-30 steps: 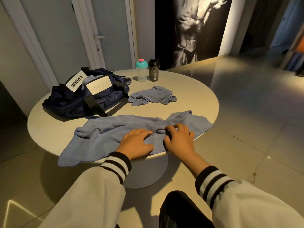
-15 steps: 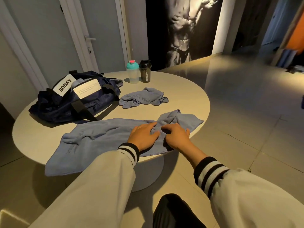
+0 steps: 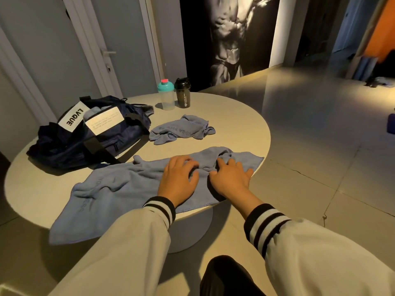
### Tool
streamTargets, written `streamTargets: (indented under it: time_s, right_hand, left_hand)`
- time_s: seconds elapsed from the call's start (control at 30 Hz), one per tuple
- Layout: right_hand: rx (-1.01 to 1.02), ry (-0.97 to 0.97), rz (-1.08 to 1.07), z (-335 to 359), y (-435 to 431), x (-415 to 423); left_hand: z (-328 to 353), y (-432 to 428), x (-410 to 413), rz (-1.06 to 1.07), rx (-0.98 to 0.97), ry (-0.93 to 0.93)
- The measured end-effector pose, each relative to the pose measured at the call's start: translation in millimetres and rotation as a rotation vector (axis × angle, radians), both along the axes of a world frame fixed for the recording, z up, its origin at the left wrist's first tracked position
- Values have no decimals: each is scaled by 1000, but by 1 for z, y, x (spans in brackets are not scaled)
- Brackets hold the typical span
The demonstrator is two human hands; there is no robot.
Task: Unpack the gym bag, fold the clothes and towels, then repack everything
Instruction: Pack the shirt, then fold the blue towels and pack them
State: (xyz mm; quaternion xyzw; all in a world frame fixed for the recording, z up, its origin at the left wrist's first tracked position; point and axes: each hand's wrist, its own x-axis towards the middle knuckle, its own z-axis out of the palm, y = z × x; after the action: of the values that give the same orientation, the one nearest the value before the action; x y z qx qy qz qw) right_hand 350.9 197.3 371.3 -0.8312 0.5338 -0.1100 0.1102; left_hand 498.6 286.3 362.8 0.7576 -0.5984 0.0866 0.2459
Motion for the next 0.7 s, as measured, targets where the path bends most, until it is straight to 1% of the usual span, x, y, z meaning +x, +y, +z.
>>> streamTargets:
  time_s: [0.07, 0.13, 0.27, 0.3, 0.33, 0.43, 0.47, 0.53, 0.6, 0.7]
  right_hand:
    - [31, -61, -46, 0, -5, -1]
    - [24, -71, -66, -1, -9, -1]
    - [-27, -60, 68, -14, -12, -6]
    - [-34, -73, 81, -17, -12, -9]
    - [-42, -90, 75, -18, -12, -11]
    - [-82, -110, 24, -18, -11, -13]
    - [-92, -105, 12, -17, -10, -13]
    - [-110, -105, -10, -15, -11, -16]
    - [-109, -98, -19, -13, -13, -21]
    - [-71, -72, -53, -8, -22, -30]
  left_hand:
    - [-1, 5, -3, -87, 93, 13]
    - [-1, 6, -4, -92, 197, 32]
    - [1, 5, -12, -90, 400, 39]
    - [3, 4, -14, -83, 414, 43]
    - [5, 1, -17, -73, 389, 42]
    - [12, -14, -30, -62, 190, 92]
    - [13, -21, -35, -87, 173, 136]
    - [12, -35, -44, -158, 224, 208]
    - [7, -50, -47, -180, 282, 230]
    - [5, -71, -45, -79, 403, 110]
